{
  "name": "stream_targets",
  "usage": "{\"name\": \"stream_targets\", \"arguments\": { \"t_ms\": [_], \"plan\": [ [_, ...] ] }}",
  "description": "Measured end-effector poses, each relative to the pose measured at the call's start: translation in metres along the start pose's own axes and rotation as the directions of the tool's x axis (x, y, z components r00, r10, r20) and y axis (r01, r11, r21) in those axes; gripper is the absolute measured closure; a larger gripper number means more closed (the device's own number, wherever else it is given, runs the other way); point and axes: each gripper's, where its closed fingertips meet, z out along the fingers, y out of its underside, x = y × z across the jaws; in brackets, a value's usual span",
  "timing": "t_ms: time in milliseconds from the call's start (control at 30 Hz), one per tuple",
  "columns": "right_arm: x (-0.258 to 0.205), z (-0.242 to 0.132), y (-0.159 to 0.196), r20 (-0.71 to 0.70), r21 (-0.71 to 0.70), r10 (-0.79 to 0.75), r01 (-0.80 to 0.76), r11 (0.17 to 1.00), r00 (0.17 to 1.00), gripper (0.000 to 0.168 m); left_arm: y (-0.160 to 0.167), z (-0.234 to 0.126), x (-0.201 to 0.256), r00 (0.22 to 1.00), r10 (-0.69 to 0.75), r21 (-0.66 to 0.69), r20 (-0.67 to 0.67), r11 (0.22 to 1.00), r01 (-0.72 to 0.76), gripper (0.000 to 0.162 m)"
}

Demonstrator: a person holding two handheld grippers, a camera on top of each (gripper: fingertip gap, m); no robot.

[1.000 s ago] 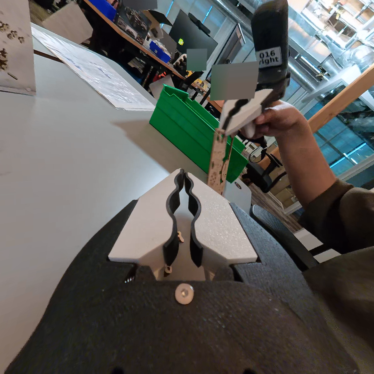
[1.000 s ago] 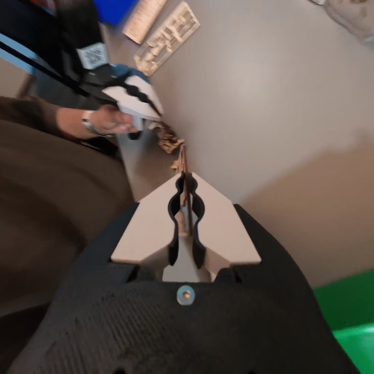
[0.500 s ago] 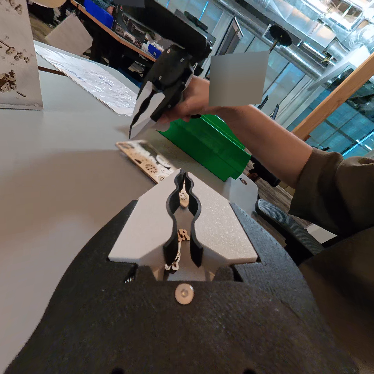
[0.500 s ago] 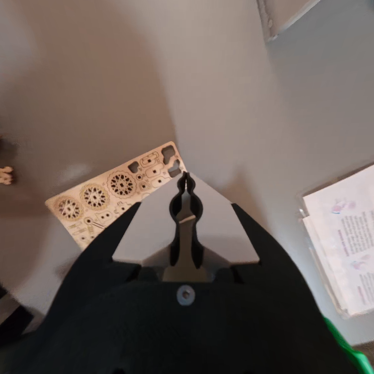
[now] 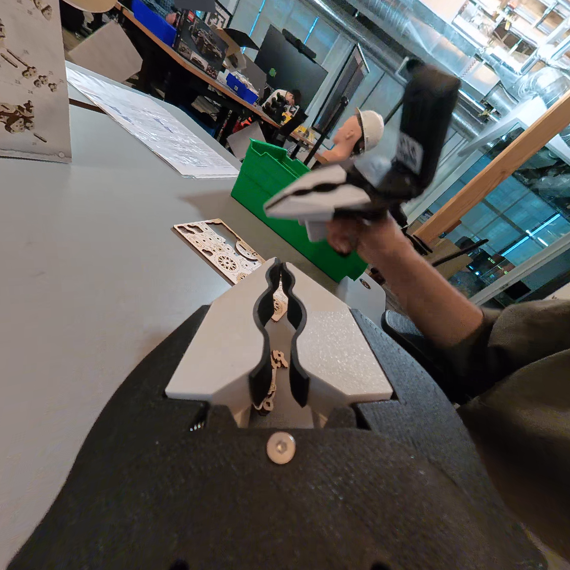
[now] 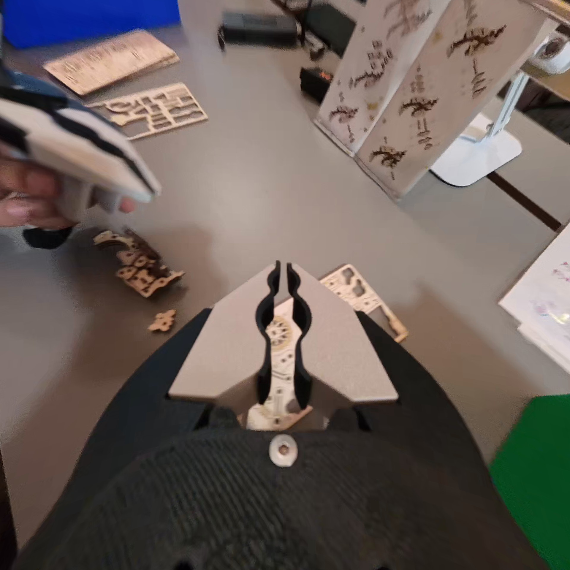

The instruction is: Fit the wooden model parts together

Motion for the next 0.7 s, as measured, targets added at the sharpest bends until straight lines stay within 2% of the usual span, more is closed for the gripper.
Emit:
{"name": "stream_targets", "arguments": {
  "t_ms": [100,200,400,533,700],
  "plan": [
    [-0.037,-0.005,0.026,-0.048,0.097,-0.006,0.010,0.995,0.999,0.161,0.000,0.001,0.001,1.000,0.011,0.000,0.003,1.000,-0.011,0.162],
    [-0.065,-0.008,0.046,-0.012,0.058,0.011,-0.010,0.998,1.000,0.158,0.001,0.001,0.004,0.999,0.037,-0.002,0.010,0.999,-0.037,0.162],
    [-0.095,-0.012,0.039,0.117,0.121,-0.030,0.016,0.992,0.993,0.156,0.002,0.004,0.005,0.995,0.096,-0.011,0.031,0.995,-0.096,0.162],
    [-0.113,-0.003,0.049,0.192,0.057,-0.025,0.014,0.998,0.981,0.152,0.002,0.004,0.008,0.991,0.124,-0.012,0.041,0.992,-0.124,0.162],
    [-0.117,0.006,0.061,0.156,-0.022,-0.155,0.161,0.987,0.976,0.152,0.009,0.005,0.012,0.987,0.154,-0.038,0.042,0.988,-0.153,0.162]
  ]
}}
